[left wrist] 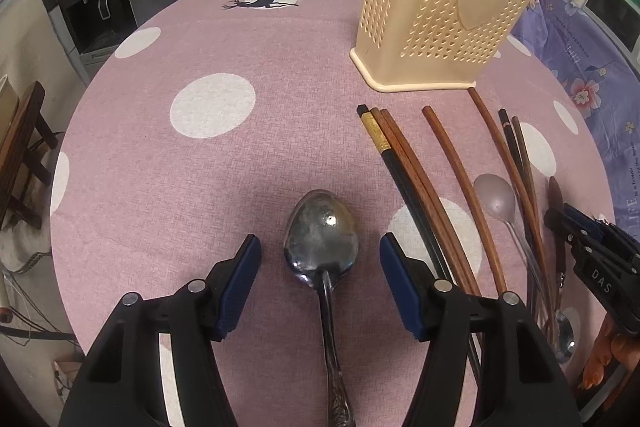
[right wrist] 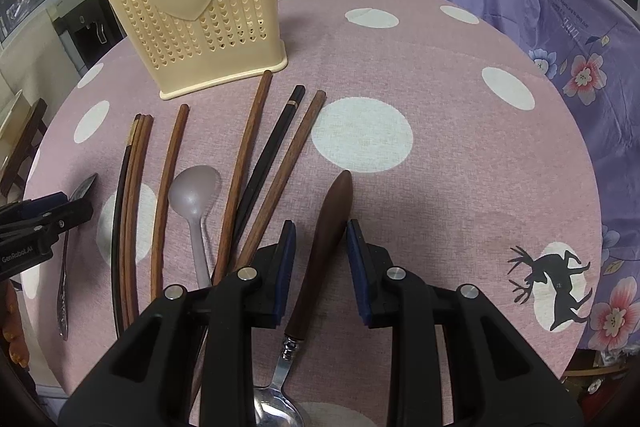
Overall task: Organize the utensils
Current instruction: 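Lift the silver spoon with the left tool while the right tool carries the wooden-handled spoon to the holder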
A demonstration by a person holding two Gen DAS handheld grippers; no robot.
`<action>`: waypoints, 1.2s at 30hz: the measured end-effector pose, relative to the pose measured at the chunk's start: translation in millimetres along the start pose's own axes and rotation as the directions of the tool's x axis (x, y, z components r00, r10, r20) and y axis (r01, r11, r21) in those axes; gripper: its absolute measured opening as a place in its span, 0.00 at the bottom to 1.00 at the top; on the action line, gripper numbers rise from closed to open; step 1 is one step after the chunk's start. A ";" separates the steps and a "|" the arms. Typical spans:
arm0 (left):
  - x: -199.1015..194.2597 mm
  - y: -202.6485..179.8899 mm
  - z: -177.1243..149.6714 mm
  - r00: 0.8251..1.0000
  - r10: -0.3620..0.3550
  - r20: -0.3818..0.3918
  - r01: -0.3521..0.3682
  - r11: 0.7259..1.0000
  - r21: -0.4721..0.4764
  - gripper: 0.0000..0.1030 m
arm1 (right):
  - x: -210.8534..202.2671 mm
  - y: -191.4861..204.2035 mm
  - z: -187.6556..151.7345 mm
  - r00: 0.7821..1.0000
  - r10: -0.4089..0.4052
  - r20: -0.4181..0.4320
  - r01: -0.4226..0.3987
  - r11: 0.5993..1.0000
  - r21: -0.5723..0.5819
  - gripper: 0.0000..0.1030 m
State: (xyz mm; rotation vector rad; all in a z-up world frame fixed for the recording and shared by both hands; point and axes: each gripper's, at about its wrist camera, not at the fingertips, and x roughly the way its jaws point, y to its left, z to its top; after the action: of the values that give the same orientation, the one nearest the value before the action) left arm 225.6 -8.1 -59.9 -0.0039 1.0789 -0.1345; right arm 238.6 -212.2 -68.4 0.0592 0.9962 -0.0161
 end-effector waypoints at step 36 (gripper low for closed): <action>-83.9 -1.1 11.7 0.925 -0.039 0.377 0.038 0.999 0.009 0.34 | -86.8 -32.5 -1.2 0.953 0.073 0.293 -0.084 0.996 0.026 0.16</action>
State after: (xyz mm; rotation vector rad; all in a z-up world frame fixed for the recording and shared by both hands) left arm 196.8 -0.5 19.4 -0.0479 0.6928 -0.1627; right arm 189.1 -245.8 2.4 0.1275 0.6972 0.0286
